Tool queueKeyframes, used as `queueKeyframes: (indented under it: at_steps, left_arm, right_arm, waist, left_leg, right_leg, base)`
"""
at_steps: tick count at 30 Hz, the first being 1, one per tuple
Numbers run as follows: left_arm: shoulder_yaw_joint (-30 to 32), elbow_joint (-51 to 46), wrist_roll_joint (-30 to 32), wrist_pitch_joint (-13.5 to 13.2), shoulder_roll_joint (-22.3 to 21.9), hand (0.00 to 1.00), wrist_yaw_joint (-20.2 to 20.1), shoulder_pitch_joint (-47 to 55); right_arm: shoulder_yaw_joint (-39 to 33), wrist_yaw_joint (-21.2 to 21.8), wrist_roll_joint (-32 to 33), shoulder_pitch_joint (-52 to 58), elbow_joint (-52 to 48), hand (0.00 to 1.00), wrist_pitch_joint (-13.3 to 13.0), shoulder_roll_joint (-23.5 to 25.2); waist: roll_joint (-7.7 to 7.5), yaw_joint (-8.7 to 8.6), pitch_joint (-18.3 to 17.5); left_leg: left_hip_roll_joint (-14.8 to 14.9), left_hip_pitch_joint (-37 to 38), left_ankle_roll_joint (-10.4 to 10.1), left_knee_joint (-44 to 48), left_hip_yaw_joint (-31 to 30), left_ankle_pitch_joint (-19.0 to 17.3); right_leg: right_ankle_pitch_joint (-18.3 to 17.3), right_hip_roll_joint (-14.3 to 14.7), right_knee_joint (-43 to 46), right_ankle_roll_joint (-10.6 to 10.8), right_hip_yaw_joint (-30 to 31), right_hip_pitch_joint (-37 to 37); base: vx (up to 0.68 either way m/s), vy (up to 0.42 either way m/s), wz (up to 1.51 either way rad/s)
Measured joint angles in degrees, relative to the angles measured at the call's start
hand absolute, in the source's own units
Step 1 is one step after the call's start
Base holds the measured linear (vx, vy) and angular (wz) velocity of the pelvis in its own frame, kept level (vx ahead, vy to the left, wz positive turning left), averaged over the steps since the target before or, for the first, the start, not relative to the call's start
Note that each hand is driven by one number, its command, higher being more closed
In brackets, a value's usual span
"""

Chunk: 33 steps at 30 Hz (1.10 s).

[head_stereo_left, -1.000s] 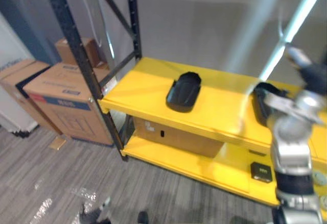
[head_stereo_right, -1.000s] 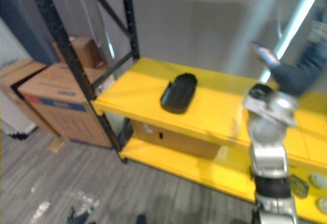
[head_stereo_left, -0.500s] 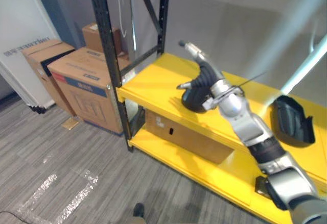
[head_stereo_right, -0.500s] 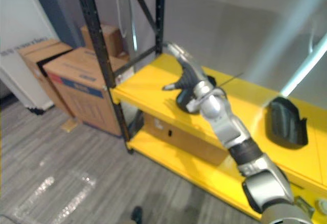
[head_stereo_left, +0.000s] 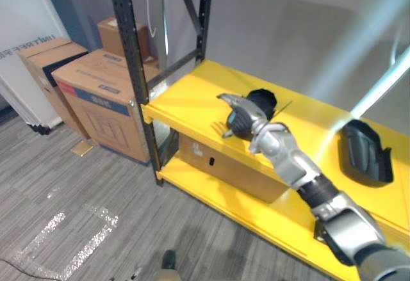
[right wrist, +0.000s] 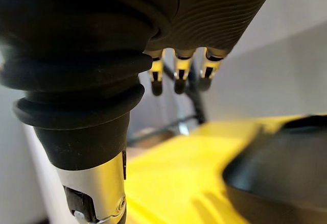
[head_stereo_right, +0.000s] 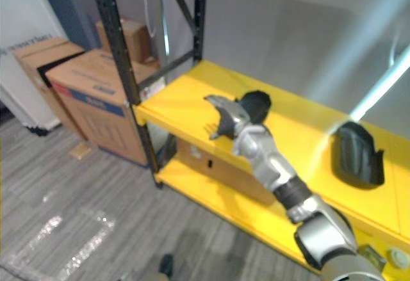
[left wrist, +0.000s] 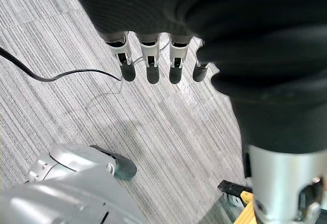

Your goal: Walk over and take plastic housings, then place them on the shelf

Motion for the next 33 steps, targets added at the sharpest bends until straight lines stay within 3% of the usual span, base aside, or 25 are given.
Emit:
queueKeyframes:
  at_steps: [3,4,9,16,23,33]
  left_arm:
    - [-0.25,-0.14,-0.01,0.19,-0.03,0.00,-0.19,-0.16]
    - [-0.18,-0.45,-0.02,0.89,0.16,0.00,-0.18,-0.29]
    - [0.07,-0.46,-0.02,1.62,0.29,0.00,-0.19,-0.24]
    - [0.02,-0.37,-0.09,1.74,0.03,0.00,-0.53,-0.38]
    - [0.10,-0.51,-0.05,1.85,0.00,0.00,-0.81,-0.38]
    - [0.01,-1.36,-0.01,1.90,0.39,0.00,-1.31,-0.39]
  right_arm:
    - [0.00,-0.34,-0.31,-0.13,2.28,0.00,0.47,0.38]
    - [0.00,-0.42,-1.88,-1.53,6.42,0.00,3.28,2.22]
    - [-0.14,-0.85,-1.92,-3.02,8.43,0.00,4.77,4.06]
    - [-0.26,-1.44,-2.16,-4.04,10.90,0.00,7.54,6.64]
    - [-3.54,-9.95,-2.15,-4.05,12.06,0.00,8.87,7.08]
    - [-5.68,-13.82,-2.54,-4.04,11.75,0.00,9.81,7.19]
  waist:
    - [0.61,0.07,1.87]
    - [0.09,0.53,3.79]
    - [-0.12,0.67,4.08]
    - [0.87,0.70,6.10]
    - [0.87,0.79,6.48]
    - [0.00,0.68,7.06]
  left_leg:
    - [-0.53,0.41,0.11,0.00,-0.34,-0.33]
    - [-1.91,0.31,0.56,0.09,-1.51,-0.45]
    - [-2.71,0.48,0.59,0.29,-1.69,-0.47]
    - [-2.66,1.30,0.60,-0.02,-1.91,-1.13]
    - [-3.96,1.10,1.28,-0.01,-2.07,-1.54]
    - [-4.78,1.39,1.78,0.27,-1.94,-1.58]
  right_leg:
    - [-0.84,-0.47,0.14,0.37,-0.28,0.68]
    - [-0.87,-1.95,0.69,1.34,-1.65,1.08]
    - [-0.58,-2.71,0.79,1.82,-1.66,1.33]
    - [-1.04,-2.81,0.89,1.95,-1.80,1.77]
    - [-1.33,-4.06,0.96,2.64,-2.01,1.78]
    - [-0.42,-4.65,1.80,3.82,-1.79,1.77]
  base:
    - [0.02,-0.009,0.15]
    - [0.14,-0.026,0.27]
    - [0.06,-0.017,0.04]
    - [-0.07,-0.013,-0.02]
    - [0.00,0.004,0.03]
    - [0.05,-0.019,0.00]
